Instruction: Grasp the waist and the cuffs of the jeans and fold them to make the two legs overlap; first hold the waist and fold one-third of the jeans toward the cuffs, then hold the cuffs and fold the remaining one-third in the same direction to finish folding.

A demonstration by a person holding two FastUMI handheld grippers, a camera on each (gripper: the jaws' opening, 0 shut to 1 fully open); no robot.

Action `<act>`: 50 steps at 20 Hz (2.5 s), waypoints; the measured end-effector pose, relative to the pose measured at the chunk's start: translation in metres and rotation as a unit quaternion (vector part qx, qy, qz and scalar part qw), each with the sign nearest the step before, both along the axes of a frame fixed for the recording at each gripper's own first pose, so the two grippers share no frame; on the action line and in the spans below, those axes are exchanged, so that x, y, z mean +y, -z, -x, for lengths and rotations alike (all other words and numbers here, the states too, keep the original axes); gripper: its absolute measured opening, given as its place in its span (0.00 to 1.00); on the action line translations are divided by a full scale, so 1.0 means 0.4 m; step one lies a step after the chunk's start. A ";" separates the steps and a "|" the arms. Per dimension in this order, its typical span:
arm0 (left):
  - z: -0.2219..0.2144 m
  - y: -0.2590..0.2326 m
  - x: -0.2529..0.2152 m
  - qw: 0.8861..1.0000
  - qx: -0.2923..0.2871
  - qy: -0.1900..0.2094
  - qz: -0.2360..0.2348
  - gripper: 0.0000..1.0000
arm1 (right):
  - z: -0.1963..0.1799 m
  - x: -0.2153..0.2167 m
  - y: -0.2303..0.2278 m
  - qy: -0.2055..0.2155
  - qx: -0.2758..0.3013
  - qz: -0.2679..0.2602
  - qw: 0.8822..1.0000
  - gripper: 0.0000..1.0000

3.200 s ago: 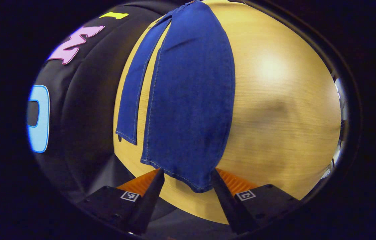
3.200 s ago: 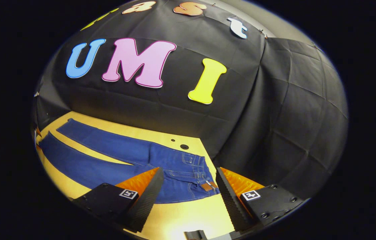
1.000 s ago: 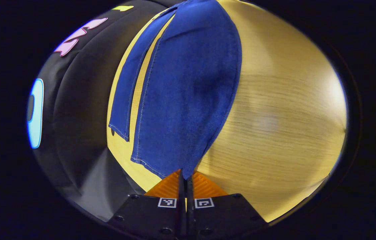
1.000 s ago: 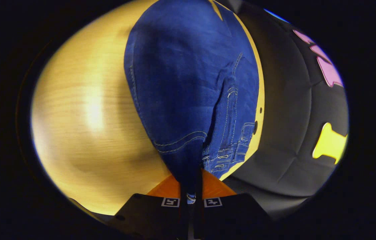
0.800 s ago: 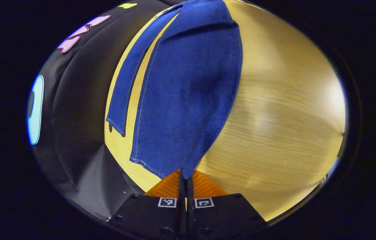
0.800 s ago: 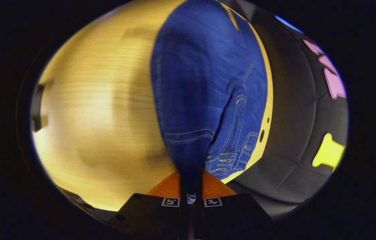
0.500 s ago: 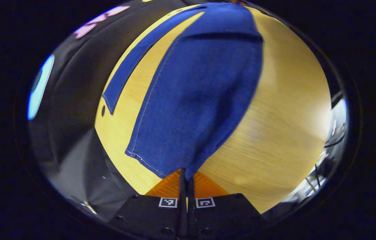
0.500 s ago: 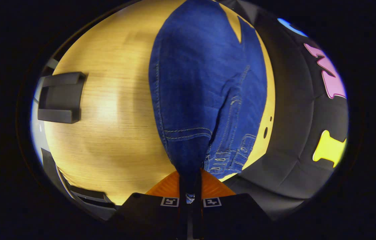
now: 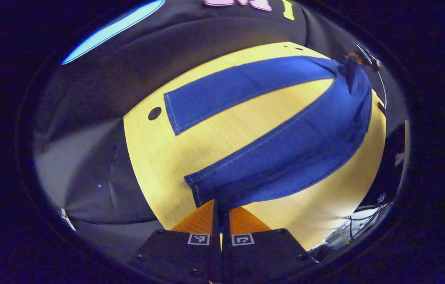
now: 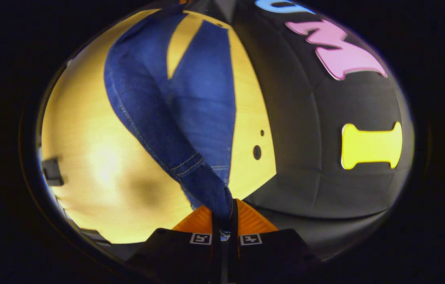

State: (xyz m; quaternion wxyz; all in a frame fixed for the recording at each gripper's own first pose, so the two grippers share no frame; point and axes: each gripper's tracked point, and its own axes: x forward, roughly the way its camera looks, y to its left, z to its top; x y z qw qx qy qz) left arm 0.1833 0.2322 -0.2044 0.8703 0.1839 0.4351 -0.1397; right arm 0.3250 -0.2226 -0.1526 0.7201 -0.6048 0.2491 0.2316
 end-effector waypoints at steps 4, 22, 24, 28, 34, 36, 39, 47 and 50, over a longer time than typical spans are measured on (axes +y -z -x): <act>-0.098 -0.160 -0.013 0.989 0.002 -0.121 0.086 0.06 | -0.176 -0.002 -0.019 0.078 0.012 -0.065 0.995 0.11; -0.243 -0.718 0.043 0.940 -0.135 -0.282 0.139 0.96 | -0.424 -0.064 -0.028 0.408 0.004 -0.380 0.830 0.98; -0.194 -0.799 0.037 0.927 -0.184 -0.291 0.151 0.97 | -0.378 -0.048 -0.073 0.425 -0.026 -0.446 0.787 0.98; -0.095 -0.912 -0.014 0.915 -0.266 -0.273 0.132 0.96 | -0.286 -0.086 -0.107 0.454 -0.129 -0.502 0.725 0.98; 0.081 -1.017 -0.225 0.910 -0.345 -0.200 0.109 0.96 | -0.220 -0.152 -0.022 0.541 -0.169 -0.603 0.561 0.99; 0.142 -1.013 -0.329 0.912 -0.346 -0.179 0.131 0.98 | -0.209 -0.203 0.015 0.566 -0.190 -0.607 0.525 0.98; 0.192 -0.978 -0.442 0.927 -0.328 -0.139 0.119 0.98 | -0.197 -0.257 0.059 0.588 -0.199 -0.599 0.506 0.98; 0.215 -0.976 -0.570 0.924 -0.307 -0.138 0.183 0.98 | -0.261 -0.217 0.173 0.609 -0.165 -0.602 0.489 0.98; 0.212 -0.975 -0.572 0.924 -0.305 -0.141 0.185 0.98 | -0.280 -0.219 0.166 0.593 -0.186 -0.613 0.487 0.95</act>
